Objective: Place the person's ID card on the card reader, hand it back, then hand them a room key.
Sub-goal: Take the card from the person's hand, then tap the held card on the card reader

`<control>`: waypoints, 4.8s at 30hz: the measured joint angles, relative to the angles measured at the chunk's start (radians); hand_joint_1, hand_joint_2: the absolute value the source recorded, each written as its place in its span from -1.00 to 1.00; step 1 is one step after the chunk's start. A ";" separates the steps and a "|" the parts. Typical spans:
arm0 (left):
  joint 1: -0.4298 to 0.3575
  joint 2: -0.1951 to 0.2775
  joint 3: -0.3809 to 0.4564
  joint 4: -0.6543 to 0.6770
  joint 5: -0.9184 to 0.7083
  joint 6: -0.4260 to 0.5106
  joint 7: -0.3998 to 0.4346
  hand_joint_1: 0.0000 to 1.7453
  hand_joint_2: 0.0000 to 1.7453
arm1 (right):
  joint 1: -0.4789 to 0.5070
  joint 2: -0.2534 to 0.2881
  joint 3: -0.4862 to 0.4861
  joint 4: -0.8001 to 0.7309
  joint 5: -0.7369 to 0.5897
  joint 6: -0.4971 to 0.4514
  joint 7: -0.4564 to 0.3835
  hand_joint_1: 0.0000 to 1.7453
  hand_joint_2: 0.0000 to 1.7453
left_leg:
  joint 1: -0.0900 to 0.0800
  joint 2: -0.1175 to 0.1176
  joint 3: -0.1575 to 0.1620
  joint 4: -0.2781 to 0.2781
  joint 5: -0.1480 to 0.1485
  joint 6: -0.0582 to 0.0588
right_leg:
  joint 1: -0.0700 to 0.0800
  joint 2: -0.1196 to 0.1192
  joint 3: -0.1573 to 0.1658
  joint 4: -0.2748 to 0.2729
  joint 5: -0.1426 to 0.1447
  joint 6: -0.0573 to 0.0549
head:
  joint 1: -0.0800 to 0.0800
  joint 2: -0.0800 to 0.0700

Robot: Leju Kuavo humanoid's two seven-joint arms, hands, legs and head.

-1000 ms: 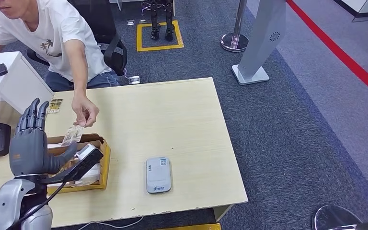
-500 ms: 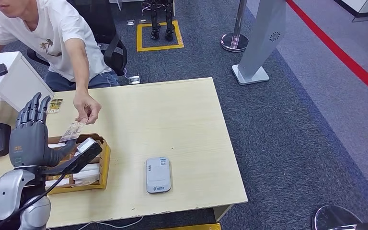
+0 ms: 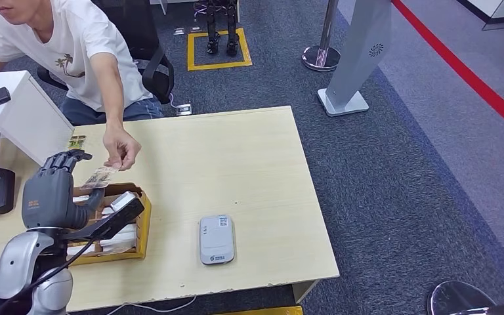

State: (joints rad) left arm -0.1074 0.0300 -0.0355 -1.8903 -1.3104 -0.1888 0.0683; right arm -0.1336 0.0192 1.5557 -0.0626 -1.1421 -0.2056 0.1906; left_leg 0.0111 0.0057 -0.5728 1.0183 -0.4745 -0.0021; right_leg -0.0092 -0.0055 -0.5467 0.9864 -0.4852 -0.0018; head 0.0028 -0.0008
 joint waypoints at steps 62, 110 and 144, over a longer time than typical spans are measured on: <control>0.118 -0.119 -0.282 0.231 -0.071 0.251 -0.062 1.00 1.00 | 0.000 -0.005 0.000 -0.001 0.064 -0.003 -0.016 -1.00 -1.00 | 0.000 0.000 0.000 0.000 -0.001 0.001 | 0.000 0.000 0.000 -0.001 0.000 0.000 | 0.000 0.000; 0.027 -0.252 -0.413 0.607 -0.083 0.271 -0.060 1.00 1.00 | -0.006 -0.011 0.000 -0.001 0.146 -0.003 -0.021 -1.00 -1.00 | 0.000 0.000 0.000 0.000 -0.001 0.001 | 0.000 0.000 0.000 -0.001 0.000 0.000 | 0.000 0.000; 0.034 -0.241 -0.386 0.396 -0.083 0.279 0.001 1.00 1.00 | -0.005 -0.011 0.000 -0.001 0.099 -0.004 -0.019 -1.00 -1.00 | 0.000 0.000 0.000 0.000 -0.001 0.001 | 0.000 0.000 0.001 0.000 0.000 0.000 | 0.000 0.000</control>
State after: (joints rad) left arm -0.0735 -0.2108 -0.4218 -1.4944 -1.3932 0.0902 0.0693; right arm -0.1386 0.0080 1.5557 -0.0639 -1.0434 -0.2098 0.1717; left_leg 0.0109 0.0055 -0.5730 1.0184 -0.4751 -0.0015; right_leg -0.0094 -0.0059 -0.5461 0.9860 -0.4851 -0.0015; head 0.0028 -0.0008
